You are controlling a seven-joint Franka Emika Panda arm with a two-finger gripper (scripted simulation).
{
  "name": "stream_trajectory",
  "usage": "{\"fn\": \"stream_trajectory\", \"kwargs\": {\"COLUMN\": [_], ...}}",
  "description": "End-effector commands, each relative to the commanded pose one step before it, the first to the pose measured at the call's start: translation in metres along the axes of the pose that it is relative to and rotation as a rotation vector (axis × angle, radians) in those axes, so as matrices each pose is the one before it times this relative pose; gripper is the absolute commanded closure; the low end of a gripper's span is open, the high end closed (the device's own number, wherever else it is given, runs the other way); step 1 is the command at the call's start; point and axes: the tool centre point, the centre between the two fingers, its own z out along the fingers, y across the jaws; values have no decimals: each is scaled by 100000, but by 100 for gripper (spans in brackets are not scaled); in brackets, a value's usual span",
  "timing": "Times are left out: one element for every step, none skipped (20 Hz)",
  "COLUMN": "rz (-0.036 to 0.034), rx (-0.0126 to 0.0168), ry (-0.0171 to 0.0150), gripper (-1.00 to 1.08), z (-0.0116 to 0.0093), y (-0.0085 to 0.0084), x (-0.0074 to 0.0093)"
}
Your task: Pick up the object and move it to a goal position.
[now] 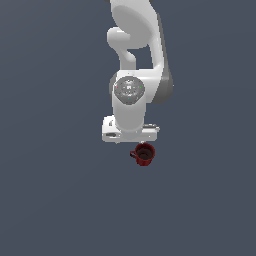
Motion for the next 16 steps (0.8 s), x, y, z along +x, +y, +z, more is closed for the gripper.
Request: {"fn": "stream_trajectory", "kwargs": {"rz": [308, 132, 129, 126, 122, 119, 116, 113, 110, 106, 103, 100, 96, 93, 90, 86], "rx": [336, 148, 148, 148, 147, 147, 146, 146, 145, 144, 143, 142, 140, 139, 137, 136], "ry": [-3523, -1527, -1528, -1530, -1528, -1529, -1530, -1530, -1531, -1531, -1531, -1533, -1532, -1533, -1533, -1533], "gripper": [-100, -100, -100, -100, -100, -100, -100, -100, -100, -100, -100, -100, -100, -100, -100, -100], "z": [406, 168, 167, 166, 164, 164, 164, 163, 163, 163, 163, 164, 164, 165, 165, 166], "y": [-213, -94, -95, -95, -96, -96, -96, -97, -97, -96, -96, -96, -95, -94, -94, -93], "x": [531, 223, 215, 207, 198, 190, 182, 173, 165, 157, 148, 140, 132, 123, 115, 106]}}
